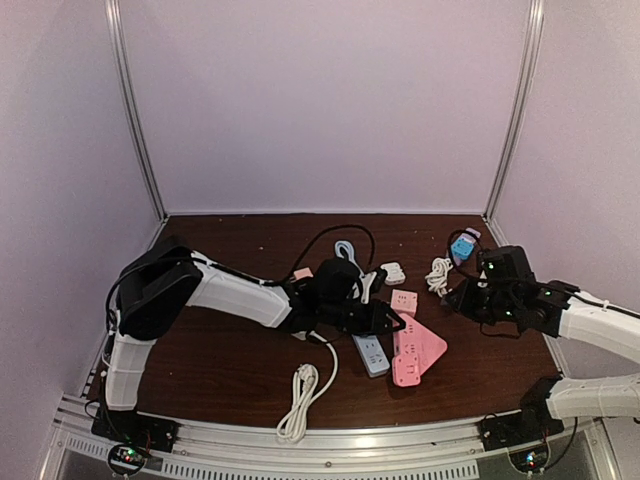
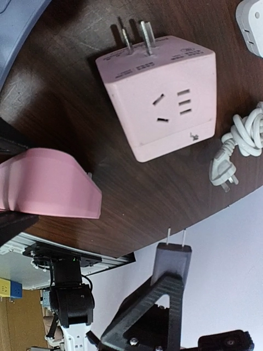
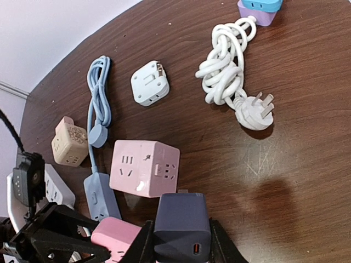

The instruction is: Pull the plug off the socket

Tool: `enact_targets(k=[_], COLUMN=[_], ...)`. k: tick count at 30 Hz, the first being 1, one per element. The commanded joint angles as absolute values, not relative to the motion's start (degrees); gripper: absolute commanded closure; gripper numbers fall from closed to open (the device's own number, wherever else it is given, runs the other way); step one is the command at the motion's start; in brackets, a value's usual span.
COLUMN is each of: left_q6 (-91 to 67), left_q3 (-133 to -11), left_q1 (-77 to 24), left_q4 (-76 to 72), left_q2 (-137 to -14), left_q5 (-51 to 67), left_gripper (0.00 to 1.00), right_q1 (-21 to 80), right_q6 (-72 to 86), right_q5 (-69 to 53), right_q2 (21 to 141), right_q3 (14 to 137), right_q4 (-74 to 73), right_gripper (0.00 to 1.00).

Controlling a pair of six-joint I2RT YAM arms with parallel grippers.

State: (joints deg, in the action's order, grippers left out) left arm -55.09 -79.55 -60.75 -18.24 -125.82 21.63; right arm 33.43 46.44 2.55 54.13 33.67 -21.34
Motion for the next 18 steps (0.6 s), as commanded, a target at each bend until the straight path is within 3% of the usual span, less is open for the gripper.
enact_targets(k=[1,13,18], left_q6=[-54.7,-54.3,-53.5], left_q3=[-77.2,-76.8,-77.2], left_q1=[-59.5,-59.7,-59.6], left_q4=[-12.1,-11.2,-9.8], left_q2=[-127.5,-126.4,-126.2], left_q5=[17.2,16.8,16.1], left_gripper=[1.00,1.00,1.00], right_q1=[27.0,15.5,14.5], right_q6=[45.0,45.7,46.7], right_q5=[-8.7,-21.4,-22.9], right_q2=[56.0,63.2,65.4], right_q3=[29.6,18.7,16.5], right_q4=[-11.5,8.1,12.4], right_gripper=[1.00,0.96,0.89])
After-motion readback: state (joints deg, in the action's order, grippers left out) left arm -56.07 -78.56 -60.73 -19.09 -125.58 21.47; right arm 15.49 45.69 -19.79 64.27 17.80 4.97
